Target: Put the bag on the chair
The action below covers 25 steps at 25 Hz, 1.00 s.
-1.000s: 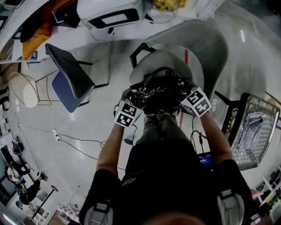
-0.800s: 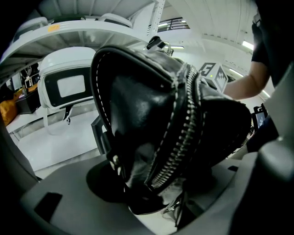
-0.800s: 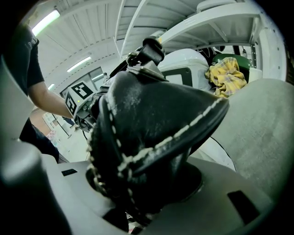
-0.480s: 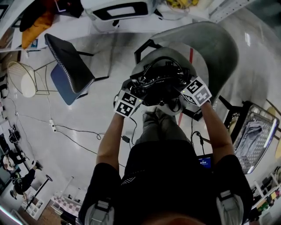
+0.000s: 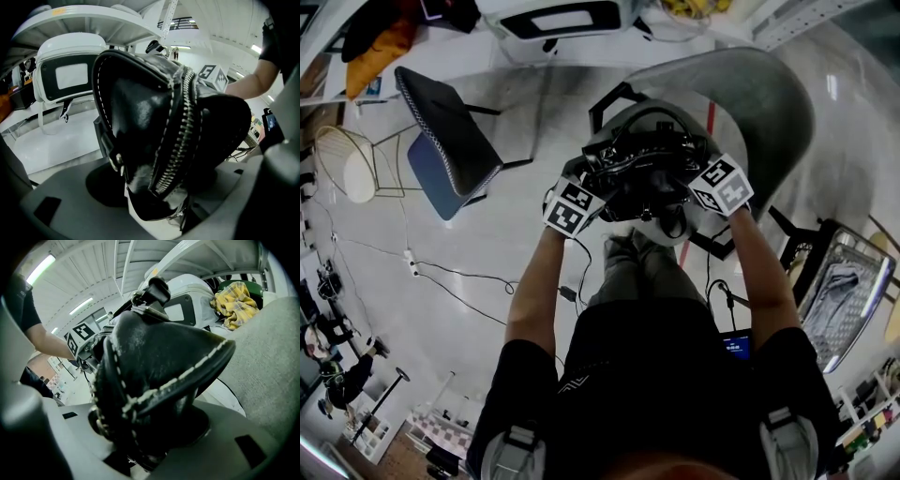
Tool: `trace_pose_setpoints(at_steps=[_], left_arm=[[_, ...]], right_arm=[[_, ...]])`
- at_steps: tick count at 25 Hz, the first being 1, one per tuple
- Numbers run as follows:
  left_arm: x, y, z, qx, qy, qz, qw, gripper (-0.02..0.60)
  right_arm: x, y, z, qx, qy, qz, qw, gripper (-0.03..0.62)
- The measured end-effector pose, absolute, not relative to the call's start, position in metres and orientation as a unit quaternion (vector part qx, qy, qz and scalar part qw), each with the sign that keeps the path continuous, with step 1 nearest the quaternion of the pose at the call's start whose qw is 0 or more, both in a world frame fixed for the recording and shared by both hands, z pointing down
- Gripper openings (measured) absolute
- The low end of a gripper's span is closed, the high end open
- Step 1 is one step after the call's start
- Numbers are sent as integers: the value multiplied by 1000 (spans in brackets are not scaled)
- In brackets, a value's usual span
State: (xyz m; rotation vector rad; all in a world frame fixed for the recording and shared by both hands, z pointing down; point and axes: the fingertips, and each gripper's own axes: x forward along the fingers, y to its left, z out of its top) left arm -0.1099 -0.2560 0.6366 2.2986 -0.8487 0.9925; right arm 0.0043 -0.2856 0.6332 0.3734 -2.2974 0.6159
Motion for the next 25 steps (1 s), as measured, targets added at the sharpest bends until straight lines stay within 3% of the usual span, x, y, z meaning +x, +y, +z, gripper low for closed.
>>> trace_pose_setpoints(at_steps=[14, 25], left_arm=[[-110, -261, 639, 847, -288, 372, 249, 380], [-118, -263, 631, 840, -309, 392, 213, 416]], right_arm=[[11, -295, 638, 161, -887, 218, 375, 277], [24, -300, 631, 204, -880, 210, 375, 305]])
